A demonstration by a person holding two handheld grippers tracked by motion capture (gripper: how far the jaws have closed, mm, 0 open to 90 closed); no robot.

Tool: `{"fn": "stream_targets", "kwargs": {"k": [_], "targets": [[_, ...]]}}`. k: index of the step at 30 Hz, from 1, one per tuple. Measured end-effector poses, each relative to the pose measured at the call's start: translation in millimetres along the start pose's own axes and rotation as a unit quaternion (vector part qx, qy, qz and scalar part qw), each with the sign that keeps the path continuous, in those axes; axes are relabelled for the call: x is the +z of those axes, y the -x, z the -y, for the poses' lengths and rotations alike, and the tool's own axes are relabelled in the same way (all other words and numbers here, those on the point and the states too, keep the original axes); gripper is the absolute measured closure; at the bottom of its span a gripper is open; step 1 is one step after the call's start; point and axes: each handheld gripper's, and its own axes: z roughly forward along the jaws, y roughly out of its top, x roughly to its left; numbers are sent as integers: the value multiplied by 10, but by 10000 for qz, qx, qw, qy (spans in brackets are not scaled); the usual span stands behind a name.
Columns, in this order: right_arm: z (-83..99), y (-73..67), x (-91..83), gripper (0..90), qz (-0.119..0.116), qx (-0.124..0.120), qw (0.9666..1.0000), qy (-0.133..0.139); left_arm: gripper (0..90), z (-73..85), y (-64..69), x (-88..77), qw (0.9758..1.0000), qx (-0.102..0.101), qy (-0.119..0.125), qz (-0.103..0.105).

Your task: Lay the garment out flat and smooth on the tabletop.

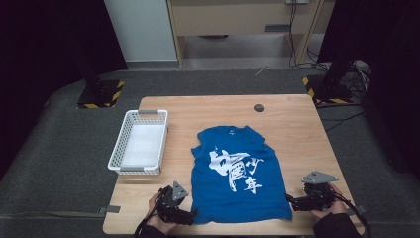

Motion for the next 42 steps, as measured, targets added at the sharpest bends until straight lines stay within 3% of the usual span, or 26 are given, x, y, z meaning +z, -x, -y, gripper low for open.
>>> {"fn": "stream_targets", "kwargs": {"k": [7,14,17,21,24,34,42], "targets": [[-162,141,53,70,66,266,9993,264,53,-48,-169,131,9996,-182,189,40],[-347,175,97,72,43,444,9975,544,43,-54,-145,205,9999,46,99,-14],[-425,182,95,76,50,435,9974,576,36,-51,-154,214,9999,26,117,0],[-531,237,72,107,32,611,9953,752,15,-29,-198,240,9997,-174,139,93],[-602,297,69,116,54,751,9934,870,6,-20,-217,245,9996,-164,174,117],[-876,444,184,121,249,857,9909,1007,0,2,-255,255,9994,-129,281,184],[-1073,396,346,130,317,734,9919,983,0,27,-287,261,9989,-71,404,235]]}}
